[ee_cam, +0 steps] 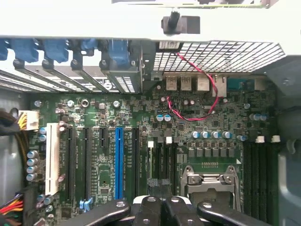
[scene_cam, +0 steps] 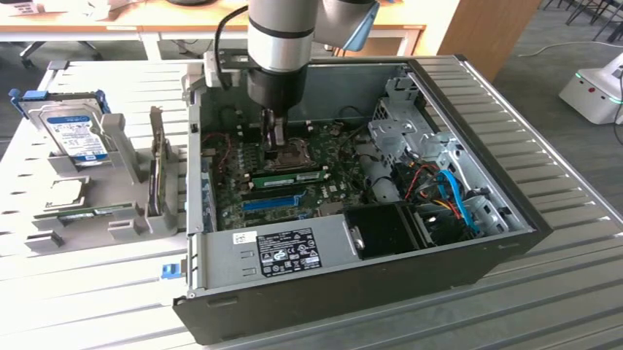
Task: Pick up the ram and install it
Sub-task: 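Press down the ram until it locks into place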
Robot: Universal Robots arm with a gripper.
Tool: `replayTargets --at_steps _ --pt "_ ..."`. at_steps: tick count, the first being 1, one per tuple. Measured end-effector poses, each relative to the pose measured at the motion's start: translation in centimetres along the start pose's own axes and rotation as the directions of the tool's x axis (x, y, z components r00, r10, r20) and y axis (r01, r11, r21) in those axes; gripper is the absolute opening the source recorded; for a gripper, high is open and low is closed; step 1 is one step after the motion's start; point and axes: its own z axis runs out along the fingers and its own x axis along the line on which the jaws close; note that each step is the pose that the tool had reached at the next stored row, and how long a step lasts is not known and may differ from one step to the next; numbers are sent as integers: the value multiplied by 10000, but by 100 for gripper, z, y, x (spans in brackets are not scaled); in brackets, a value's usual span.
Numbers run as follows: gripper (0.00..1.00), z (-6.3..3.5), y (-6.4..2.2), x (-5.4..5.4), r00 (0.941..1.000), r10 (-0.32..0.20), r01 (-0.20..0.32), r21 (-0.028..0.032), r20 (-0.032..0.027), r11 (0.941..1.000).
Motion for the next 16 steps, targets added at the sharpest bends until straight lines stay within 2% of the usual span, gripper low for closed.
replayTargets --at_steps 16 --pt "11 -338 16 -8 10000 0 0 0 0 10000"
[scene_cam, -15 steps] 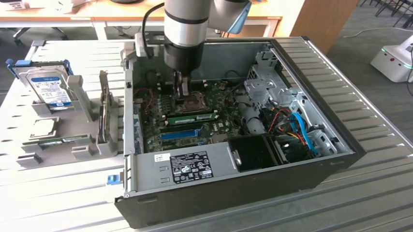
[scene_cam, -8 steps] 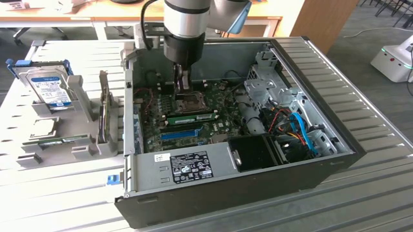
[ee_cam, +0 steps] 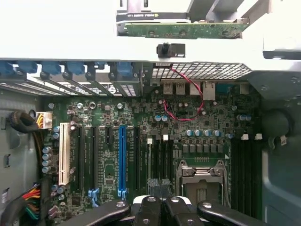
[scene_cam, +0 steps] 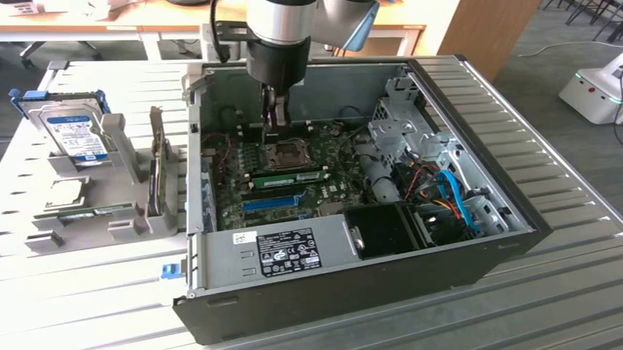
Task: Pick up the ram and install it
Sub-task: 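Press down the ram until it locks into place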
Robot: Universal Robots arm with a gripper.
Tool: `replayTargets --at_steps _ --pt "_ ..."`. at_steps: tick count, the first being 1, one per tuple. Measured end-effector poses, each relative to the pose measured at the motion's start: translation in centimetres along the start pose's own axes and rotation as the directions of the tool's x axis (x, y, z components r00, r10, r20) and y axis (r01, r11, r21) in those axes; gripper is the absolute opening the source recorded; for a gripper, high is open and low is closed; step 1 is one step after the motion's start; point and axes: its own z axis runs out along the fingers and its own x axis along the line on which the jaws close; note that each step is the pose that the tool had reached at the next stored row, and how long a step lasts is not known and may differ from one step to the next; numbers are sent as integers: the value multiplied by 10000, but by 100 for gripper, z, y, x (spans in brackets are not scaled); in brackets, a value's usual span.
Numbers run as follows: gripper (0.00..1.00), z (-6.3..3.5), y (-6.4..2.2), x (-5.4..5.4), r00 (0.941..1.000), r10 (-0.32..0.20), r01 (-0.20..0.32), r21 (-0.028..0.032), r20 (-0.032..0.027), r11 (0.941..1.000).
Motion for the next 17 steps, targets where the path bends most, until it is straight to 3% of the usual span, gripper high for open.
replayTargets --at_steps 13,17 --pt "11 -226 11 -5 10000 0 0 0 0 10000" --pt "11 -240 11 -6 10000 0 0 1 1 10000"
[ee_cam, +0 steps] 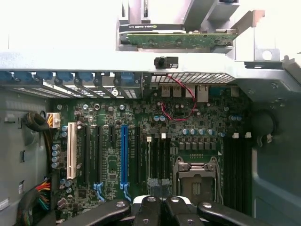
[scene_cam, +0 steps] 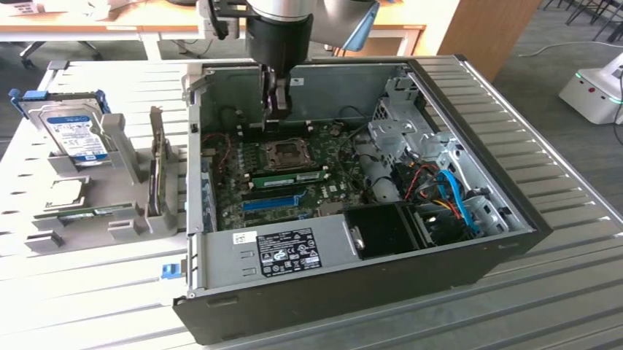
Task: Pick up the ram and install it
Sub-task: 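Press down the ram until it locks into place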
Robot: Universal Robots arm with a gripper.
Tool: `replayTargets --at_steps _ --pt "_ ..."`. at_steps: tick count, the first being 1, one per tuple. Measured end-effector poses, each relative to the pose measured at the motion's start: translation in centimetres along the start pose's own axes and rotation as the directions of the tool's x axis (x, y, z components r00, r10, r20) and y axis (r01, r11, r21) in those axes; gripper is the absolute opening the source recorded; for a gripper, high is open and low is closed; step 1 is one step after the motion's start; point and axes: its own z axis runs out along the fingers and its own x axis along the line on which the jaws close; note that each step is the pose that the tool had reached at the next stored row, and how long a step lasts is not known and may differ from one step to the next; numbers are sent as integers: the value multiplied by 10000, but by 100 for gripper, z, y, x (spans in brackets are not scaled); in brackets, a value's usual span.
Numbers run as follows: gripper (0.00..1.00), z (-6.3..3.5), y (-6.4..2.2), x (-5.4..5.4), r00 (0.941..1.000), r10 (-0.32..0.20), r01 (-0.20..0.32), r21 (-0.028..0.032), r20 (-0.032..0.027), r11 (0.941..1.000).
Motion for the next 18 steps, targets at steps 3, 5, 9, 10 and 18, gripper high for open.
replayTargets --at_steps 3,5,9,10,18 --pt "11 -1 -3 0 10000 -2 2 -1 -2 10000" --pt "11 -2 -18 1 10000 0 0 -5 -2 10000" --pt "11 -4 -65 10 10000 0 0 -8 0 10000" --pt "11 -4 -78 12 10000 0 0 -8 -1 10000" --pt "11 -10 -190 33 10000 0 0 -9 -1 10000"
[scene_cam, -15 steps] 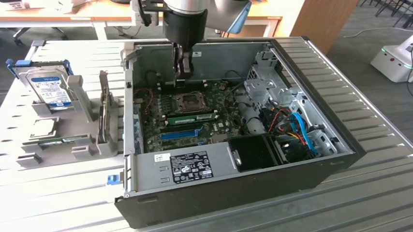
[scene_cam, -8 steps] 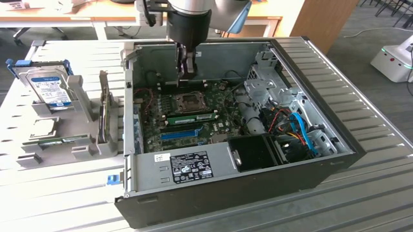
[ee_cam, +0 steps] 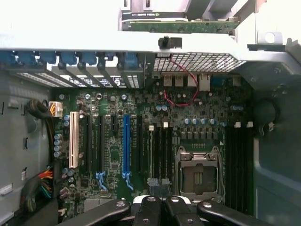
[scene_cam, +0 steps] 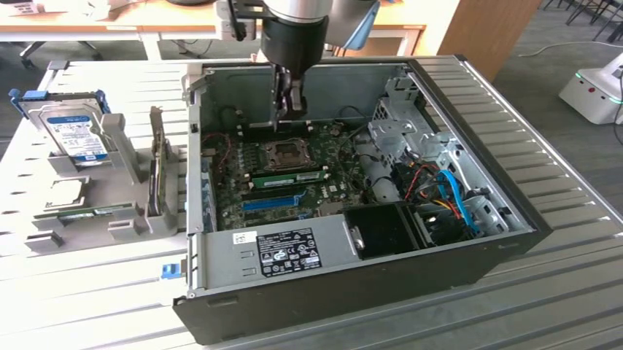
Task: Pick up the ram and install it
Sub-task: 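Press down the ram until it locks into place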
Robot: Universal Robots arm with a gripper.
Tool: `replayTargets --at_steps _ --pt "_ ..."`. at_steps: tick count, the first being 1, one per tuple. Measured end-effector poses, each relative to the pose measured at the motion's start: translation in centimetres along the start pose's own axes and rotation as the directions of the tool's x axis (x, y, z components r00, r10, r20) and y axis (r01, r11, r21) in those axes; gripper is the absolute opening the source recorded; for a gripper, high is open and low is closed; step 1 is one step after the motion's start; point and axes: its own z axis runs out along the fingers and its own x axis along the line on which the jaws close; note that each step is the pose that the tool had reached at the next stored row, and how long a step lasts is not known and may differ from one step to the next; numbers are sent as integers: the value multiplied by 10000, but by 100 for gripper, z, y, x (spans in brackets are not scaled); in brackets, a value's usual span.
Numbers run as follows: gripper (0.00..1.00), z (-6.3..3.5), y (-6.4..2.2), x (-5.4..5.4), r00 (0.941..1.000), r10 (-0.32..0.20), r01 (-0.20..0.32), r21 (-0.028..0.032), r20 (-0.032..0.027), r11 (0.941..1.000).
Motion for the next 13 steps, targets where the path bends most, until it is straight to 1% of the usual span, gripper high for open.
replayTargets --at_steps 6,13 --pt "11 -5 -97 17 10000 1 -1 -5 0 10000" --pt "11 -10 -179 30 10000 1 -1 -27 -1 10000"
